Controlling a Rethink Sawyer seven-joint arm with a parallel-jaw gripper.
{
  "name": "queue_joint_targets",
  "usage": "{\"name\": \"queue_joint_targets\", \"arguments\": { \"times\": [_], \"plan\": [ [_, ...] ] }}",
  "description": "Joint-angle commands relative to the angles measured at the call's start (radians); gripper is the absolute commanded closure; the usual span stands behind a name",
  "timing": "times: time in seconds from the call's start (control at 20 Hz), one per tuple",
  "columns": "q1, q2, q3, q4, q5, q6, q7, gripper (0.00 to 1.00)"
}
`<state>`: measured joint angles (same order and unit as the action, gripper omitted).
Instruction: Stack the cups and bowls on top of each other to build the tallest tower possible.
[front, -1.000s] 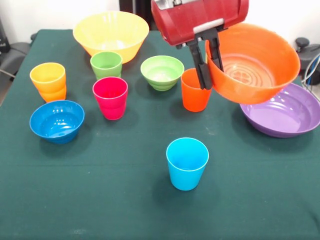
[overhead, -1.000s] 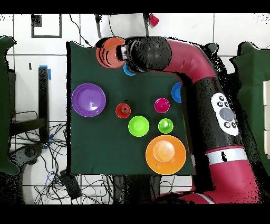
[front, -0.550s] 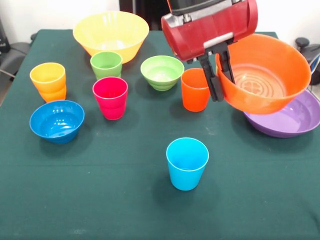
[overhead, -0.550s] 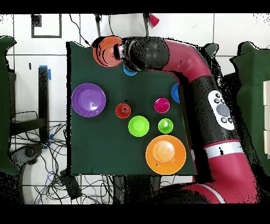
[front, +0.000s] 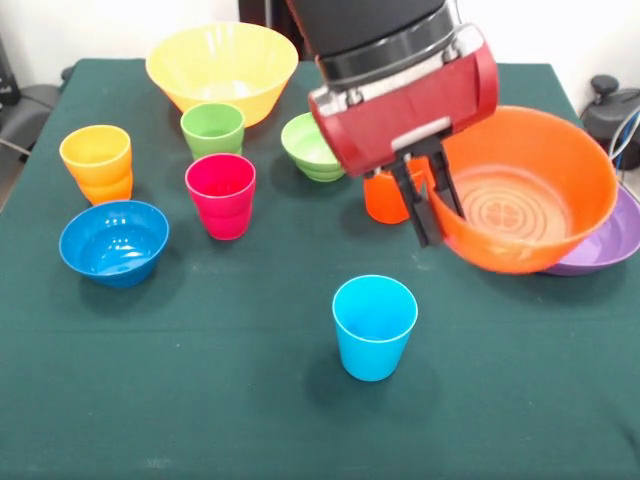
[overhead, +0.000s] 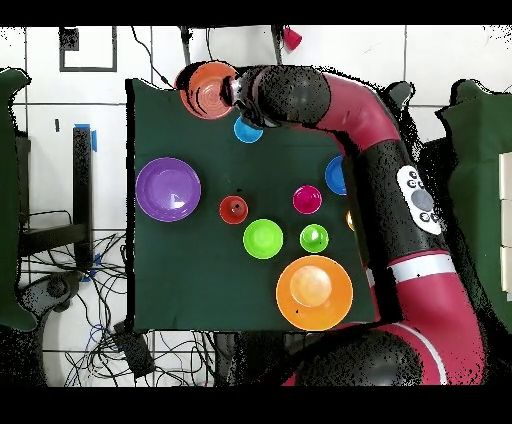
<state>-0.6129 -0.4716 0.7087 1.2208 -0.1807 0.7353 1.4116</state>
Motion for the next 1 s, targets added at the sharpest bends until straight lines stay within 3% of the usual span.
{"name": "queue_joint_targets", "arguments": {
  "times": [0.05,0.6,0.75,1.0],
  "plan": [
    [0.002,0.084,0.035,-0.090,-0.077,0.087,-0.250,1.00],
    [0.016,0.043,-0.017,-0.100,-0.184,0.108,-0.257,1.00],
    [0.040,0.011,-0.076,-0.115,-0.242,0.156,-0.219,1.00],
    [0.046,-0.015,-0.096,-0.092,-0.260,0.176,-0.161,1.00]
  ]
}}
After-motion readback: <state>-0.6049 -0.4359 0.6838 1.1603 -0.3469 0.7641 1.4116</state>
